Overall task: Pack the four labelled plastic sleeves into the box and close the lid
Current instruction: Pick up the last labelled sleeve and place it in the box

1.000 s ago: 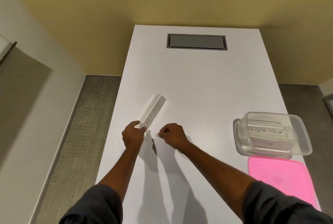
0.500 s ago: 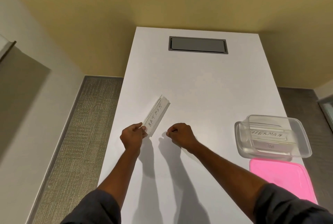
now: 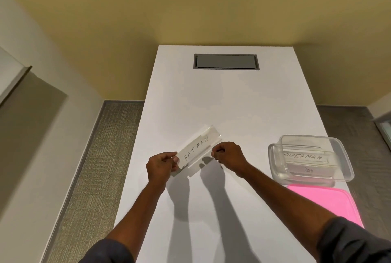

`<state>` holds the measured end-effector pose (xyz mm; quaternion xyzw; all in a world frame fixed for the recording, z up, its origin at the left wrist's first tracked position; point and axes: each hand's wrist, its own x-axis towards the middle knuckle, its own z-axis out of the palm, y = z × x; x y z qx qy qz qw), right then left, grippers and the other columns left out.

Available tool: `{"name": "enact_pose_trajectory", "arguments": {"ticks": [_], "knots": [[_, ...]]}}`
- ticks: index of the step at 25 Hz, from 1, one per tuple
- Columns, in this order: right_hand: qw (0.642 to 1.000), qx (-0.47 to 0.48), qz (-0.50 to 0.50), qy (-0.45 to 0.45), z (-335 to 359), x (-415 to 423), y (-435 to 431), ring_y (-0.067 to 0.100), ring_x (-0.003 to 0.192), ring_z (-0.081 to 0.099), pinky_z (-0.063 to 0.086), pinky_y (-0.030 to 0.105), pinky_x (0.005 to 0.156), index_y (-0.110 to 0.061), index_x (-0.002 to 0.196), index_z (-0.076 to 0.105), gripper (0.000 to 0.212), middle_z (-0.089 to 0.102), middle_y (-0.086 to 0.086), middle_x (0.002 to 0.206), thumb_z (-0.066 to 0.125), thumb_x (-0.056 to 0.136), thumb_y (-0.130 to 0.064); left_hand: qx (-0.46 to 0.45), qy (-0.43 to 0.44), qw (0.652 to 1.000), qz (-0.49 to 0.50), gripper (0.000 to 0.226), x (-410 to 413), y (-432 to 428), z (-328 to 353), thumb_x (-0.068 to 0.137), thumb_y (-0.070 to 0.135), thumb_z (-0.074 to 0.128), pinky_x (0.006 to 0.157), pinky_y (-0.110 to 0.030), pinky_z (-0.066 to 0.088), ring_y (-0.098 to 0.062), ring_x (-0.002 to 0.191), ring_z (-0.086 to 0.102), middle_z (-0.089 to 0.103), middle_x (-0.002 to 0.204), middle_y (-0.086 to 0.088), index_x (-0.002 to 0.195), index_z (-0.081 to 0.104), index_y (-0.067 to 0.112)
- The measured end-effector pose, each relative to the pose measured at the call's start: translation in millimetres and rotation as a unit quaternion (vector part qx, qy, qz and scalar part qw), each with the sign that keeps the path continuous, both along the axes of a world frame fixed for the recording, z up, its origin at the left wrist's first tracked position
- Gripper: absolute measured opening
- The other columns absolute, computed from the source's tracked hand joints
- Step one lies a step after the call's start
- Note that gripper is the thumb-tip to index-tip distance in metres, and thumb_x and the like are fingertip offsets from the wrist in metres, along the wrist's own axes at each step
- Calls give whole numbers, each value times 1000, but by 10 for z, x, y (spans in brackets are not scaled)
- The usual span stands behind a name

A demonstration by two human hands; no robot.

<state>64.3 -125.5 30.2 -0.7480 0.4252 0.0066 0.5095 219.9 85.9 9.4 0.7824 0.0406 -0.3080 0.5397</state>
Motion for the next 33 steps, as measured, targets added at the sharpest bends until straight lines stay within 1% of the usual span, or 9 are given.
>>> {"name": "enact_pose_trajectory", "arguments": {"ticks": [4, 10, 14, 17, 22, 24, 26, 29, 33], "knots": [[999, -13, -42, -9, 102, -360, -311, 35, 97, 77, 63, 53, 94, -4, 90, 79, 6, 81, 14, 91, 79, 89, -9, 0, -31, 998, -59, 19, -191, -79, 161, 88, -1, 80, 74, -34, 70, -20, 67, 74, 86, 84, -8, 101, 87, 11], [996, -10, -85, -12, 226, -946, -699, 19, 72, 71, 66, 52, 85, -5, 87, 78, 9, 80, 17, 87, 79, 91, -13, 1, -70, 991, -112, 20, -530, -377, 364, 88, -1, 80, 66, -24, 68, -17, 65, 74, 86, 84, -7, 100, 88, 12], [995, -32, -94, -11, 333, -1273, -930, 22, 77, 75, 66, 46, 84, -7, 95, 79, 10, 81, 15, 86, 84, 89, -14, 0, -87, 985, -148, 22, -743, -680, 479, 87, -4, 80, 63, -19, 65, -12, 60, 72, 85, 80, -8, 97, 88, 14], [994, -96, -52, 10, 447, -1546, -1158, 26, 94, 74, 56, 33, 83, -9, 111, 77, 24, 79, 7, 97, 85, 89, -16, -3, -107, 979, -174, 23, -959, -980, 551, 87, -5, 80, 66, -23, 66, -11, 58, 71, 84, 77, -6, 97, 89, 13], [958, -267, 56, 83, 623, -1984, -1557, 33, 112, 72, 60, 45, 89, -16, 130, 70, 39, 74, 8, 122, 80, 93, -15, -10, -146, 965, -218, 23, -1279, -1517, 646, 87, -4, 79, 62, -16, 61, -6, 54, 71, 83, 72, 3, 98, 89, 13], [941, -315, 82, 93, 702, -2123, -1728, 34, 117, 71, 61, 46, 89, -16, 146, 62, 56, 71, 10, 134, 81, 93, -14, -11, -164, 958, -234, 22, -1394, -1721, 688, 86, -2, 79, 68, -25, 66, -8, 58, 73, 84, 77, 0, 98, 89, 14], [929, -338, 120, 90, 769, -2238, -1923, 32, 119, 71, 61, 43, 88, -16, 142, 67, 53, 72, 7, 135, 84, 91, -15, -11, -174, 952, -252, 22, -1528, -1933, 727, 86, -1, 79, 78, -36, 69, -18, 67, 78, 85, 82, -4, 100, 89, 14], [918, -336, 175, 117, 817, -2378, -2180, 29, 115, 73, 62, 42, 87, -18, 134, 73, 48, 77, 5, 126, 88, 88, -24, -18, -187, 943, -276, 23, -1734, -2244, 753, 86, 0, 79, 86, -40, 68, -25, 84, 81, 86, 89, -4, 101, 89, 14], [900, -328, 224, 176, 799, -2537, -2417, 26, 123, 71, 62, 44, 93, -23, 145, 65, 69, 75, 1, 134, 92, 82, -31, -21, -200, 933, -299, 25, -1992, -2601, 768, 86, 0, 79, 86, -34, 66, -12, 80, 79, 85, 90, 0, 102, 89, 15]]}}
